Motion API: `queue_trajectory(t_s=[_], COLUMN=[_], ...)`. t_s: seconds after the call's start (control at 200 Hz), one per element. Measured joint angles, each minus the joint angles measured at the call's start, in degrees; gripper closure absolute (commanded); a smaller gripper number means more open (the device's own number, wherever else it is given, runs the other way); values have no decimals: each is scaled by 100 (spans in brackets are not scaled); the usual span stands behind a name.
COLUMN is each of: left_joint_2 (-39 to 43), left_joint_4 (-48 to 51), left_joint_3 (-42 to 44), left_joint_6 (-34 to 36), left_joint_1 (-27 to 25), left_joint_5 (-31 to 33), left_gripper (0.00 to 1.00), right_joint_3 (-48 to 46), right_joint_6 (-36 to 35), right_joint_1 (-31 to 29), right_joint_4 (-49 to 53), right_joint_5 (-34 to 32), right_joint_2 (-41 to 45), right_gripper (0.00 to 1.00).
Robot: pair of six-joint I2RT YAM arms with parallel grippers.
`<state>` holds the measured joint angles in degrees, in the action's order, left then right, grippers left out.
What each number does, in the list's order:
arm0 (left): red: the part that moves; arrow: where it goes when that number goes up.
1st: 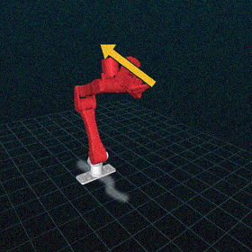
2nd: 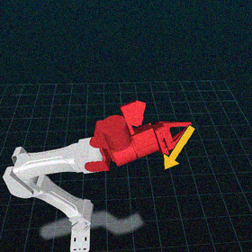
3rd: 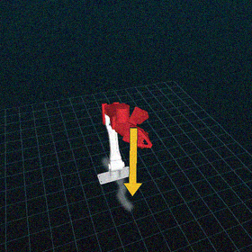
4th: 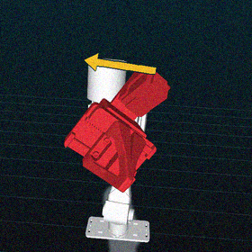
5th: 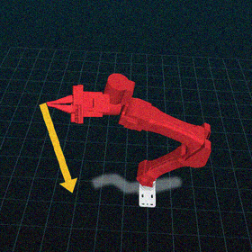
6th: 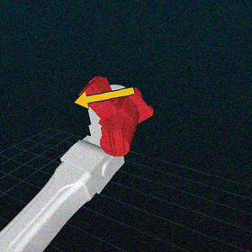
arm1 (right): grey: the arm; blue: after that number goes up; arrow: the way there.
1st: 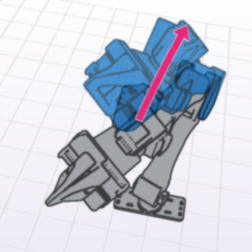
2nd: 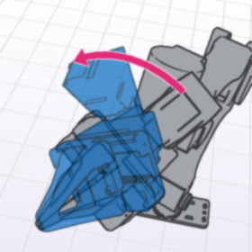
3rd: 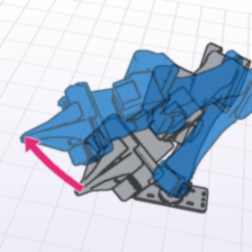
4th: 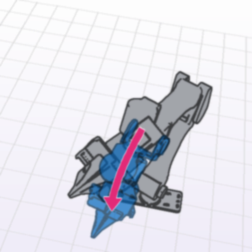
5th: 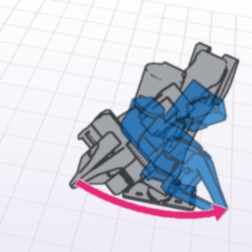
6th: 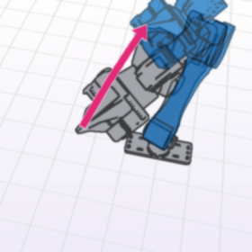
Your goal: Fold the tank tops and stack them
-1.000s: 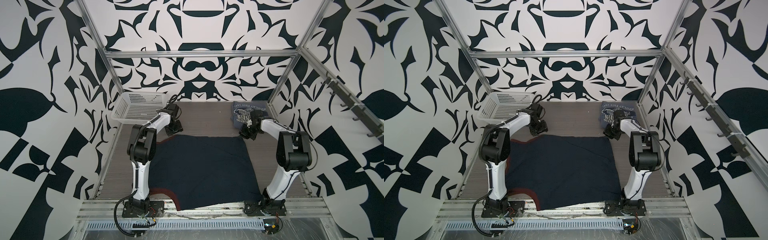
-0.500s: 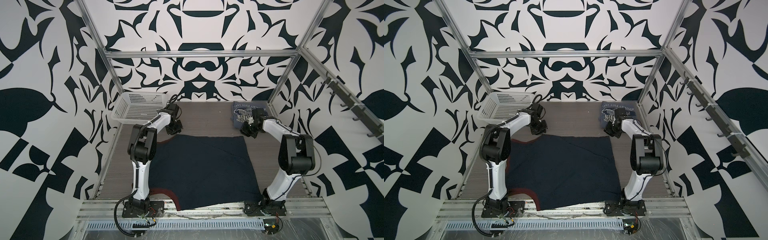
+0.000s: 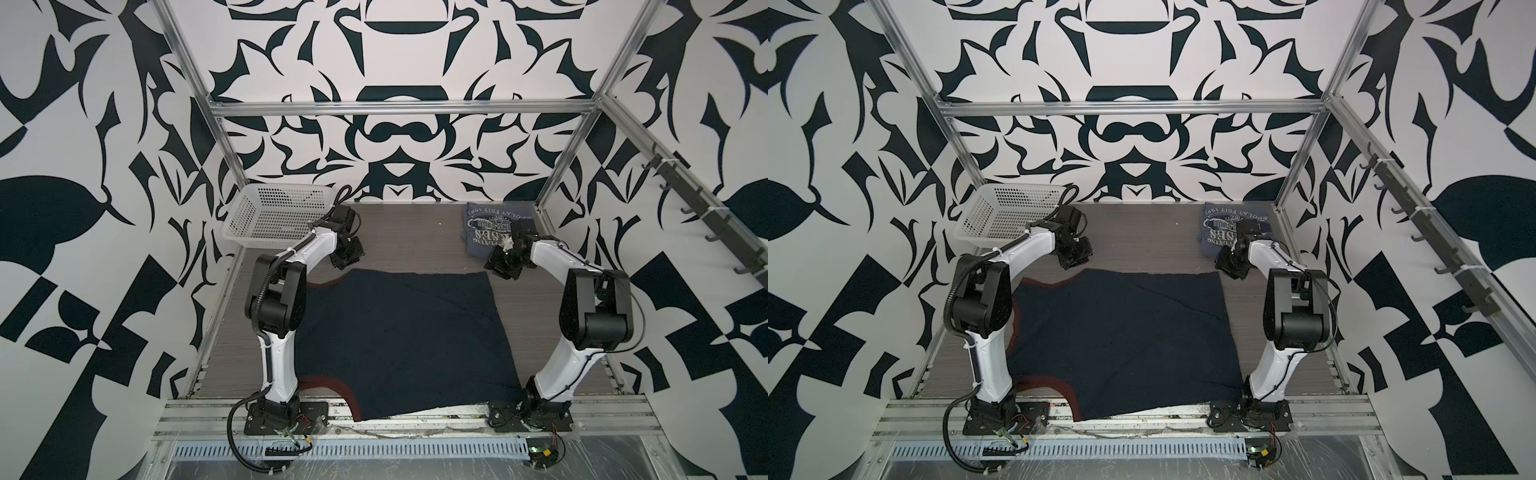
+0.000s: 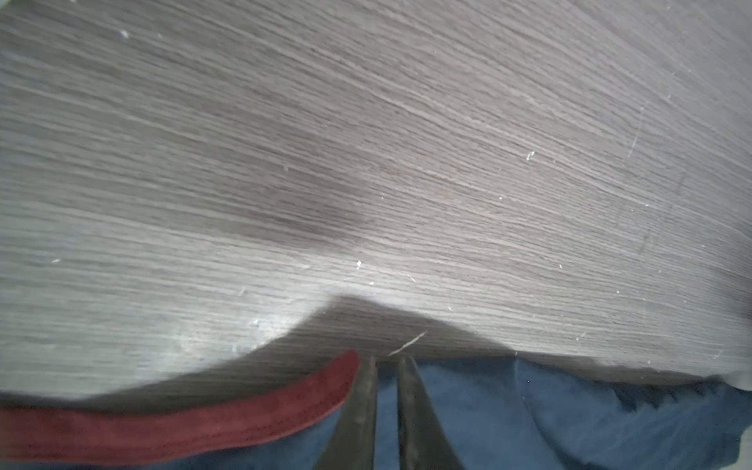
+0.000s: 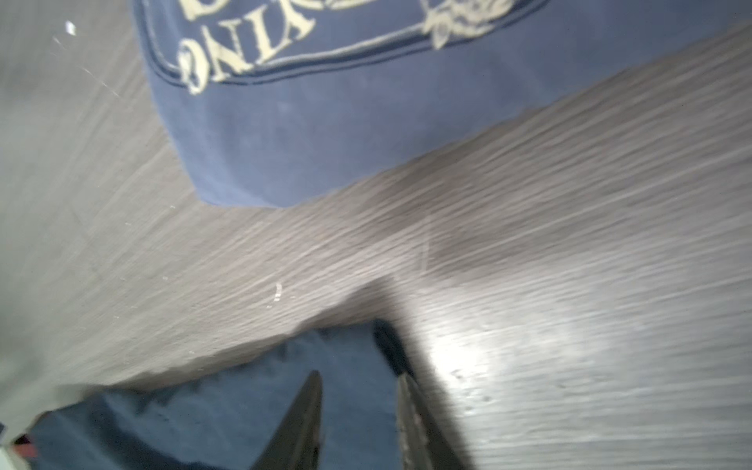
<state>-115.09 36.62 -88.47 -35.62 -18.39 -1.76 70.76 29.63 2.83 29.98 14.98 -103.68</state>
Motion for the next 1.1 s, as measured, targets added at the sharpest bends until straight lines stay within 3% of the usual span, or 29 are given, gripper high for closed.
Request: queue_trajectory(t_s=[0.355,0.575,0.785,0.97,1.1], left_joint_2=[-160,-173,-236,-271,-271], left_joint_4=[-11,-13,-13,4,13], left_joint_3=[-2,-2,-2,-2,-2], left_joint_6=[-37,-35,-33,-13,33], left_joint_1=[0,0,0,0,0], left_joint_5=[-2,-2,0,2,-2], left_gripper=[74,73,72,71,71], right_joint_3=[4,44,48,37,-273], right_joint_6=[-42,-138,-144,-155,-140], right_joint_1=[-31,-111,-153,-188,-190], right_joint_4=[-4,-22,17,133,2], right_joint_5=[76,168,122,13,13], right_joint_2=[-579,-592,-575,-219,546], right_gripper=[64,90,98,100,100])
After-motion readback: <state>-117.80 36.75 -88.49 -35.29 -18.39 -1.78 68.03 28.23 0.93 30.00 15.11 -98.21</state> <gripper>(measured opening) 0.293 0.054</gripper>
